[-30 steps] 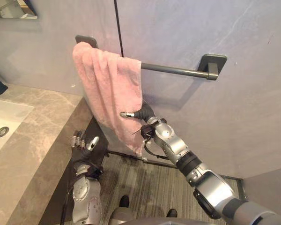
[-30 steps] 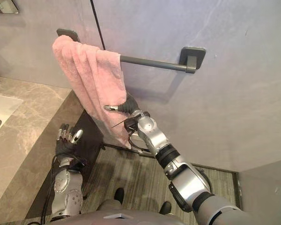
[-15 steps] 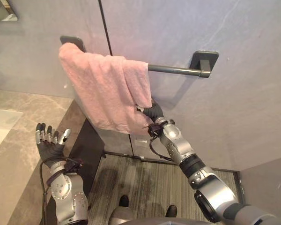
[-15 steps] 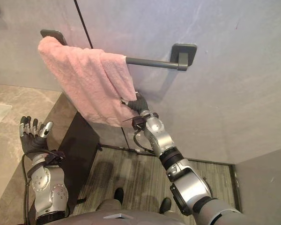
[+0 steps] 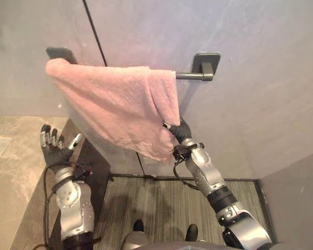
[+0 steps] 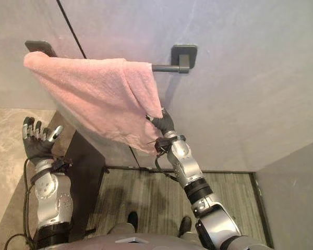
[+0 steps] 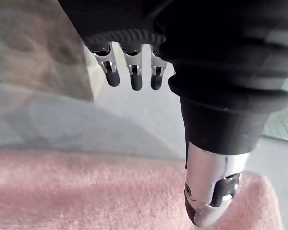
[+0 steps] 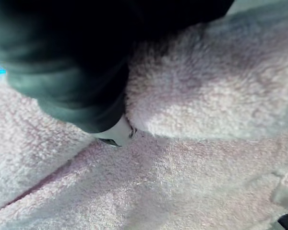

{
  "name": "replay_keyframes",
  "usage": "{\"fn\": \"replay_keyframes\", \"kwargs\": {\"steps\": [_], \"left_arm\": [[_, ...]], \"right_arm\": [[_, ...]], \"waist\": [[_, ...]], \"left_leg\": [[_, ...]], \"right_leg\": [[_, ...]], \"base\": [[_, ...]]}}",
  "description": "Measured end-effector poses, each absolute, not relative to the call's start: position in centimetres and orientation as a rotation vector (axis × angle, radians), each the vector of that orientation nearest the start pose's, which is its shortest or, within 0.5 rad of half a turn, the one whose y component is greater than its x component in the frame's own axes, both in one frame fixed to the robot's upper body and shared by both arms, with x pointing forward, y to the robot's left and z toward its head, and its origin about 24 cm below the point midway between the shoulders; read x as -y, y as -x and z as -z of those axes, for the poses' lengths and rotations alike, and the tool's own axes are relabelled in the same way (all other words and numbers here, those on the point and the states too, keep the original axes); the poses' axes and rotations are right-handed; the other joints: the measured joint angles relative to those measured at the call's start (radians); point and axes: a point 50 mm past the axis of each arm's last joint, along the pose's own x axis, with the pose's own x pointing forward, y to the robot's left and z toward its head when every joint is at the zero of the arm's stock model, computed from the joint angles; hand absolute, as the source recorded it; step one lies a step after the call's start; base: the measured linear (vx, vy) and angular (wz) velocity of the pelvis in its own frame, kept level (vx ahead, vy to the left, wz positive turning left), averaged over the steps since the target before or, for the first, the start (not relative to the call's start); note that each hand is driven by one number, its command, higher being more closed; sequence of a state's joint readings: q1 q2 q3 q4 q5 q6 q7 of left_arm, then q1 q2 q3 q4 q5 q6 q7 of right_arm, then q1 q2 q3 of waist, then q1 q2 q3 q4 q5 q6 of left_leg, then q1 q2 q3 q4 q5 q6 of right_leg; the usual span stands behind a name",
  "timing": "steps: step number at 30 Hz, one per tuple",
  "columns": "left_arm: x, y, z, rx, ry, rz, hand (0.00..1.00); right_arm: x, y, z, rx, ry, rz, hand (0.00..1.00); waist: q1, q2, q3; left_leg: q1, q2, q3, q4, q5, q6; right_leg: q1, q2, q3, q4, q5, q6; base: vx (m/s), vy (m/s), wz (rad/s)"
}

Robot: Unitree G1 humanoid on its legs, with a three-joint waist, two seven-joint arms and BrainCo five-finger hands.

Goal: Organize washtable

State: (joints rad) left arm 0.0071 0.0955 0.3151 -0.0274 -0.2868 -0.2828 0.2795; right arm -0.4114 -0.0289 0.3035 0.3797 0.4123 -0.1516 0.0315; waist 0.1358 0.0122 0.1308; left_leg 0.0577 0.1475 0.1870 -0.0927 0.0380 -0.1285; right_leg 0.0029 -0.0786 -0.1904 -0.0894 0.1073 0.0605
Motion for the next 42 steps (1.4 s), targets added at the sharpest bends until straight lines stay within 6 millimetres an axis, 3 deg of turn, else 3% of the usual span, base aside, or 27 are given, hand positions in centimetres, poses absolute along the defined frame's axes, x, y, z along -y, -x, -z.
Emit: {"fn": "replay_keyframes", "kwargs": {"steps": [7, 11, 12, 21, 25, 29, 42], "left_arm": [[-24.6, -25.2, -8.3, 0.326, 0.13, -0.536, 0.0], [-23.8, -26.4, -8.9, 0.336, 0.123, -0.508, 0.0], [-23.8, -26.6, -8.6, 0.322, 0.129, -0.526, 1.0], [-24.0, -27.8, -8.8, 0.301, 0.078, -0.538, 1.0], [-21.2, -29.2, -9.7, 0.32, 0.049, -0.375, 1.0], [-20.1, -29.5, -9.9, 0.326, 0.045, -0.309, 1.0], [-20.8, -27.9, -9.5, 0.331, 0.032, -0.325, 1.0]], "right_arm": [[6.2, -30.5, -7.3, 0.101, -0.282, -0.392, 1.0], [6.3, -30.2, -7.2, 0.103, -0.285, -0.392, 1.0], [6.3, -30.1, -7.2, 0.104, -0.287, -0.393, 1.0], [5.7, -29.5, -7.3, 0.098, -0.331, -0.442, 1.0], [4.7, -29.1, -7.8, 0.11, -0.334, -0.49, 1.0], [4.2, -28.9, -7.8, 0.111, -0.328, -0.518, 1.0], [4.4, -28.8, -7.3, 0.092, -0.32, -0.512, 1.0]], "waist": [[-0.042, 0.0, 0.0], [-0.045, 0.001, 0.0], [-0.045, 0.001, 0.0], [-0.045, 0.0, 0.0], [-0.055, -0.001, -0.001], [-0.097, -0.001, -0.002], [-0.095, -0.01, -0.014]], "left_leg": [[0.02, 0.0, 0.028, 0.001, -0.002, -0.001], [0.022, 0.0, 0.045, 0.004, -0.007, -0.001], [0.019, 0.0, 0.051, 0.013, -0.012, 0.001], [0.005, -0.001, 0.068, 0.018, -0.013, -0.006], [-0.002, -0.002, 0.076, 0.008, 0.003, -0.004], [0.0, -0.002, 0.08, 0.007, 0.006, -0.001], [0.003, -0.002, 0.066, 0.005, 0.006, 0.002]], "right_leg": [[-0.004, 0.002, 0.027, 0.0, 0.004, 0.0], [-0.009, 0.003, 0.043, -0.001, 0.008, -0.001], [-0.012, 0.003, 0.049, -0.001, 0.011, -0.002], [-0.035, 0.002, 0.071, -0.002, 0.031, -0.004], [-0.054, 0.002, 0.073, -0.002, 0.043, -0.008], [-0.054, 0.002, 0.074, -0.001, 0.047, -0.006], [-0.036, 0.002, 0.061, -0.002, 0.046, -0.006]], "base": [[0.02, 0.002, -0.12], [0.0, 0.004, -0.12], [-0.02, 0.008, -0.14], [-0.05, 0.012, -0.07], [-0.03, 0.002, -0.07], [0.0, 0.001, -0.04], [-0.01, 0.001, 0.03]]}}
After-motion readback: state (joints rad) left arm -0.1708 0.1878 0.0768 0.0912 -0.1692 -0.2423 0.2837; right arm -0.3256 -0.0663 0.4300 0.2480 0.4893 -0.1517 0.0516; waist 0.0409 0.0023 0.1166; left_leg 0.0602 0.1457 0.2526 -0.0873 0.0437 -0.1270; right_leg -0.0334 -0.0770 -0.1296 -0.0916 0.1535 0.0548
